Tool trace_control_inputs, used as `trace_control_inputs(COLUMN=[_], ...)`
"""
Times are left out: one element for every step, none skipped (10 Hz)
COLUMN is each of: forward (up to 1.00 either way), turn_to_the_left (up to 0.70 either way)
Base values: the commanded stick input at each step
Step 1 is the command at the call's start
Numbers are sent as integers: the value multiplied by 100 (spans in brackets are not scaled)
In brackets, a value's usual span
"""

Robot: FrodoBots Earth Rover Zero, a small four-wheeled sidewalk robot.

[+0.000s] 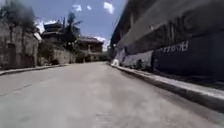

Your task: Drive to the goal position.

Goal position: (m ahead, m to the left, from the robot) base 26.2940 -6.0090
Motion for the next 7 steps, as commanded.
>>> trace_control_inputs(forward=[100,100,100,100,100,100,100], turn_to_the_left=[0,0,0,0,0,0,0])
